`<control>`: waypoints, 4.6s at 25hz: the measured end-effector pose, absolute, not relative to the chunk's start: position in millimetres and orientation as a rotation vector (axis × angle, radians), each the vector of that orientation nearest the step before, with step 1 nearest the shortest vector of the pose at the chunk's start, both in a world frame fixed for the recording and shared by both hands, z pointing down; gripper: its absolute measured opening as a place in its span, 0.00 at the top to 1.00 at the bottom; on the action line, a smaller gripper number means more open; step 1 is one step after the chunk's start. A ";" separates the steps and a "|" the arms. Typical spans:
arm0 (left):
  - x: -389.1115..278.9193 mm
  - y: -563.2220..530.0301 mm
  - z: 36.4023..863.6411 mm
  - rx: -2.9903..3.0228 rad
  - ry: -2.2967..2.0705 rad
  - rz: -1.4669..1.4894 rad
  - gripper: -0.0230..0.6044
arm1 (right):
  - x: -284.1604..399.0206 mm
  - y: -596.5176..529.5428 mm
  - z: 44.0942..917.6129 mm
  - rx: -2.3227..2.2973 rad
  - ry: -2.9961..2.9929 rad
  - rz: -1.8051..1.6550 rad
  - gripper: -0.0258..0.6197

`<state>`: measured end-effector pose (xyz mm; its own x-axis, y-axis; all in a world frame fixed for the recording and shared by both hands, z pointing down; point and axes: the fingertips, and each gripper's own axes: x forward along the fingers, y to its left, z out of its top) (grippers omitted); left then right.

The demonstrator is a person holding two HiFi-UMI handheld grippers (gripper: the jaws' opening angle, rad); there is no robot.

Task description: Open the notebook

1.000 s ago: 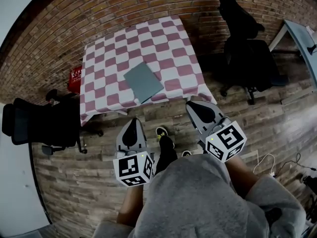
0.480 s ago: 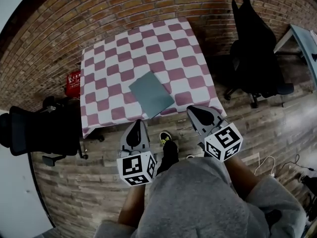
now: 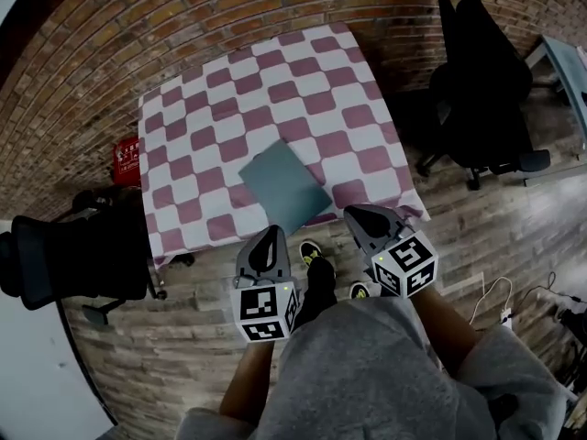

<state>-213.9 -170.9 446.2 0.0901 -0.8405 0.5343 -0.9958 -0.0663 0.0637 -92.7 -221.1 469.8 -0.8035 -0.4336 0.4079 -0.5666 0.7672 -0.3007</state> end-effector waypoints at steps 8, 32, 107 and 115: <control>-216.1 -185.0 486.9 1.965 -1.657 0.604 0.92 | -106.0 -232.2 517.2 0.792 -2.561 0.724 0.92; -228.2 -199.9 594.1 1.862 -1.382 0.818 0.73 | -127.6 -248.1 614.4 0.852 -2.317 1.067 0.77; -310.6 -201.1 451.4 1.967 -1.627 0.598 0.73 | -286.0 -106.2 504.4 -0.162 -2.418 1.027 0.91; -325.5 -198.4 469.2 1.924 -1.613 0.544 0.73 | -320.6 -64.0 550.5 -0.316 -2.296 1.057 0.90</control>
